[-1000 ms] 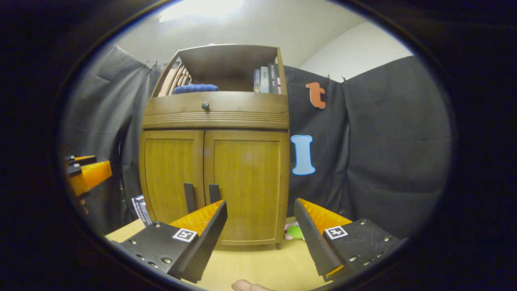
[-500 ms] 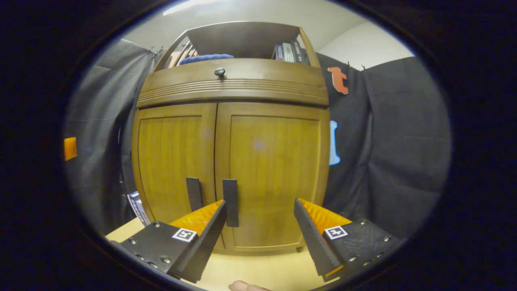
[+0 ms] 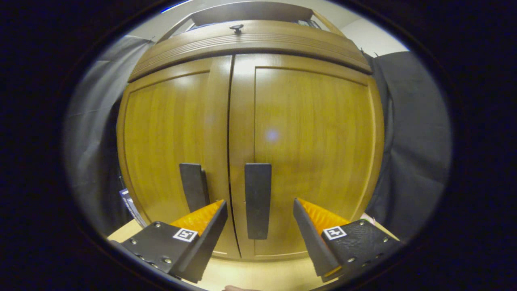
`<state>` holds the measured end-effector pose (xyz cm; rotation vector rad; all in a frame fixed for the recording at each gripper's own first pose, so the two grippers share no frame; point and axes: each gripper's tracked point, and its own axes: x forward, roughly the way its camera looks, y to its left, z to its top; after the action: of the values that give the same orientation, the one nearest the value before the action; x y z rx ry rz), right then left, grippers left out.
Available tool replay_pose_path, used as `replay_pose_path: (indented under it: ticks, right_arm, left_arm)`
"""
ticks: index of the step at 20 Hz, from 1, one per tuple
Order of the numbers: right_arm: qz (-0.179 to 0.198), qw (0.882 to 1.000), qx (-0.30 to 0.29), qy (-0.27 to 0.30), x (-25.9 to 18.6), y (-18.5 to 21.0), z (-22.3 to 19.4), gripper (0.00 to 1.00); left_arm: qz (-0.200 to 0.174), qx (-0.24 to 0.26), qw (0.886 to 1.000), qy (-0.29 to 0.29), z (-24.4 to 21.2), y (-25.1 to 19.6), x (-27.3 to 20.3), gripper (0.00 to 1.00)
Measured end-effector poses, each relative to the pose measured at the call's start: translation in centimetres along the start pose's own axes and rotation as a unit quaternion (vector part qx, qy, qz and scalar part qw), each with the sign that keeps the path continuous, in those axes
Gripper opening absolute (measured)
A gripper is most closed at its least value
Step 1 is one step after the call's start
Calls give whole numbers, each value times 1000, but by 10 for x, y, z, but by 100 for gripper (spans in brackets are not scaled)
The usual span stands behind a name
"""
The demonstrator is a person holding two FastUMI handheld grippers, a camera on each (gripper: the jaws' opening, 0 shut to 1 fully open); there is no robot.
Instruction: Open the right door of the double-door shoe cabinet with the right hand, and open the left door with the left hand.
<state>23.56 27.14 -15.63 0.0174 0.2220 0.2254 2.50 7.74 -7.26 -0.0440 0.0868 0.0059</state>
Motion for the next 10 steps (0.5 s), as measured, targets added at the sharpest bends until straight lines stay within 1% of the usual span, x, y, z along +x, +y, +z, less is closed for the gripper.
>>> replay_pose_path:
  ticks: [2, 3, 4, 5, 6, 7, 8, 10]
  right_arm:
    - [1, 1000, 17, 7, 14, 3, -3, 56]
    - [7, 1000, 26, 13, 17, 5, -6, 57]
    - [22, 999, 46, 14, 18, 11, -6, 57]
    - [21, 999, 45, 9, 18, 13, -5, 46]
    - [22, 999, 32, 0, 20, 11, -5, 34]
    - [18, 1000, 22, -13, 17, 9, -3, 28]
    - [16, 1000, 13, -18, 11, 8, -2, 28]
    - [24, 1000, 11, -14, 5, 7, -3, 20]
  left_arm:
    - [-7, -2, 1000, 18, -10, 4, 9, 98]
    - [-6, -8, 999, 32, -17, 6, 8, 97]
    - [-10, -13, 999, 41, -22, 6, 10, 98]
    - [-13, -15, 999, 45, -23, 6, 12, 99]
    - [-13, -11, 999, 51, -26, 8, 13, 99]
    - [-7, -6, 998, 55, -29, 11, 12, 98]
    - [0, -2, 998, 57, -31, 14, 11, 99]
    - [1, -1, 998, 63, -36, 13, 3, 98]
